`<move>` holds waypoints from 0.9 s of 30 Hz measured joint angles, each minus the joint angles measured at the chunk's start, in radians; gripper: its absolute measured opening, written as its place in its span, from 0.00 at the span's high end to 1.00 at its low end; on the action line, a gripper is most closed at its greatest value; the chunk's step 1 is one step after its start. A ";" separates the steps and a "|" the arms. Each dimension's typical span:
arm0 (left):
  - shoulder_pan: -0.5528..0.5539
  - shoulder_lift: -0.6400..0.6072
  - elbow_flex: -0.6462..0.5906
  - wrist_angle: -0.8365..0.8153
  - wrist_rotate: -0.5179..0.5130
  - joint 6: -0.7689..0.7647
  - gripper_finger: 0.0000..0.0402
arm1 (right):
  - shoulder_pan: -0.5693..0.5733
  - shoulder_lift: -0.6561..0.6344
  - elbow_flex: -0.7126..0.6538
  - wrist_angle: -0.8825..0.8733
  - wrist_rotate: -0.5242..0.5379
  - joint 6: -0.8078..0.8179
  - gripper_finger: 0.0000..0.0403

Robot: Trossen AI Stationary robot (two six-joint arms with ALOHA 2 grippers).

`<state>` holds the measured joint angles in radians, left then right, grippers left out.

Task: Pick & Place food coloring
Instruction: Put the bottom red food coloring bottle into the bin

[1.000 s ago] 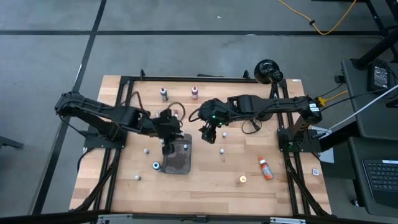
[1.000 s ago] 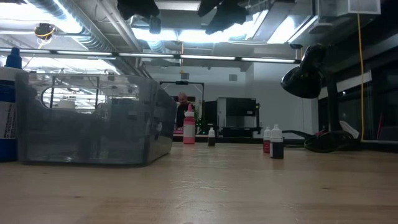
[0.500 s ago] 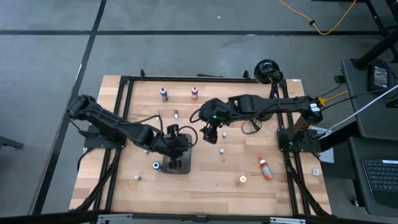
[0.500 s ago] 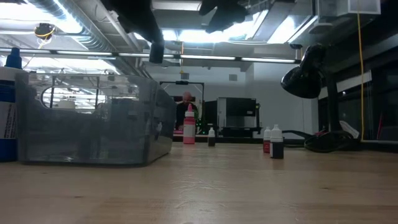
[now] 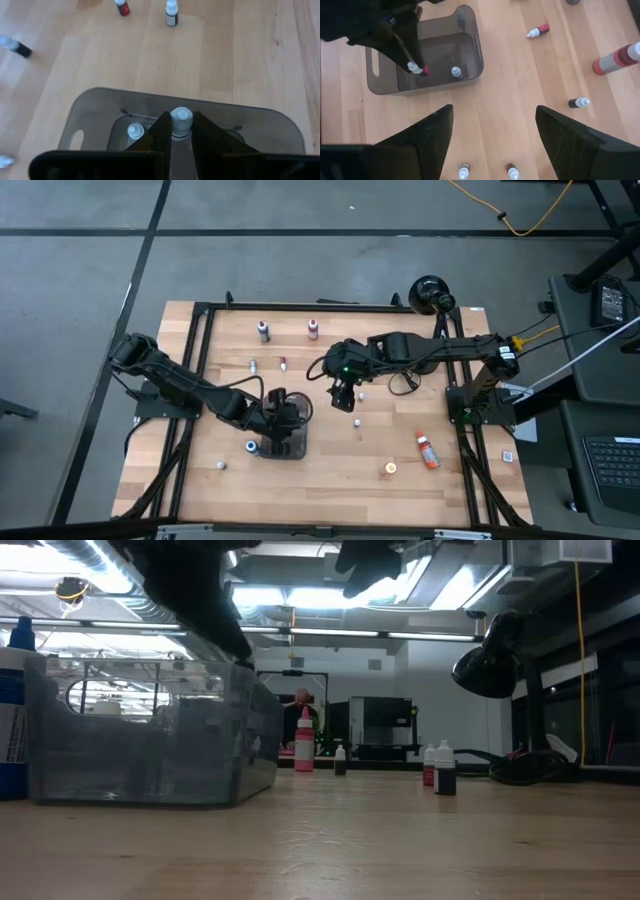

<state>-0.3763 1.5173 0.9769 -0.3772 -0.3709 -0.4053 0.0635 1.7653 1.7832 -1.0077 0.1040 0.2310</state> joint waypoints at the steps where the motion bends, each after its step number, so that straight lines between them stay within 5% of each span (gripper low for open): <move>1: 0.001 0.000 -0.015 0.021 0.007 -0.007 0.89 | 0.000 0.000 0.000 0.000 0.000 0.001 0.30; 27: 0.052 0.008 -0.227 0.298 0.069 -0.001 0.89 | 0.000 0.000 0.000 -0.005 0.021 0.002 0.30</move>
<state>-0.3246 1.5253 0.7498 -0.0790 -0.3016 -0.4068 0.0631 1.7657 1.7832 -1.0124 0.1252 0.2333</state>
